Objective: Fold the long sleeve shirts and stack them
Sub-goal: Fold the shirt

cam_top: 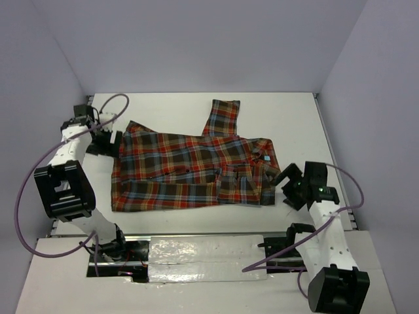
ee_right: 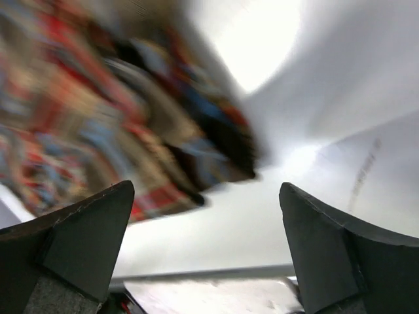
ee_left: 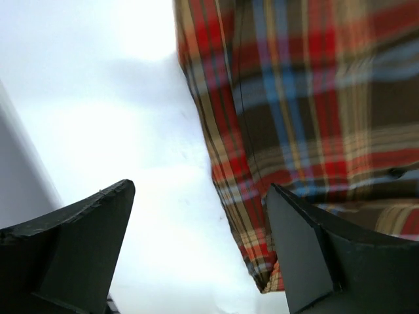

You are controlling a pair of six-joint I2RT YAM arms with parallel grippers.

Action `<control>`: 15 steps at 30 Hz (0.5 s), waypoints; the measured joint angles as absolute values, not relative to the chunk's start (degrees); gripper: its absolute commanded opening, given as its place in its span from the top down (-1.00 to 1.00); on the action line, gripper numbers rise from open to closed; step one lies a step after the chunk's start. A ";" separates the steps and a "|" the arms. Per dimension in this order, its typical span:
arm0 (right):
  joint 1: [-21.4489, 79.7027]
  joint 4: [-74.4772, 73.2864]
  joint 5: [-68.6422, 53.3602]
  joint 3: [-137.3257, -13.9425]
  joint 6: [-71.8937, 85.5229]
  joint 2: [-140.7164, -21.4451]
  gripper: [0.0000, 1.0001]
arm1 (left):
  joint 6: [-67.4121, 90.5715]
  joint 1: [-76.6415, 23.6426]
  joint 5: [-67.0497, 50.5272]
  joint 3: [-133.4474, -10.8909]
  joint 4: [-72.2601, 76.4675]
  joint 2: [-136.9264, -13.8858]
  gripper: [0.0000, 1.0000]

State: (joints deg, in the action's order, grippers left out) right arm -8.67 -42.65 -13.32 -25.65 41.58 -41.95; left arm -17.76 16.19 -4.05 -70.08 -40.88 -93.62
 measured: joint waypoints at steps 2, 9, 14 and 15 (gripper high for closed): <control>-8.64 -42.68 -12.47 -31.62 40.66 -44.18 -0.99 | -17.26 16.19 -5.32 -75.90 -42.04 -94.37 -0.91; -3.62 -35.90 -11.57 -65.67 34.22 -68.97 -0.98 | -11.55 15.59 -10.55 -97.78 -41.74 -107.04 -0.83; 1.65 -32.56 -14.50 -90.04 31.27 -96.36 -0.89 | -7.14 14.00 -12.93 -104.07 -40.07 -117.75 -0.76; 2.61 -31.83 -15.29 -94.78 31.20 -102.26 -0.87 | -6.55 13.69 -13.32 -104.86 -39.44 -119.52 -0.73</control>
State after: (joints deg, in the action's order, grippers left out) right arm 2.61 -31.83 -15.29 -94.78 31.20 -102.26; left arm -6.55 13.69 -13.32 -104.86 -39.44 -119.52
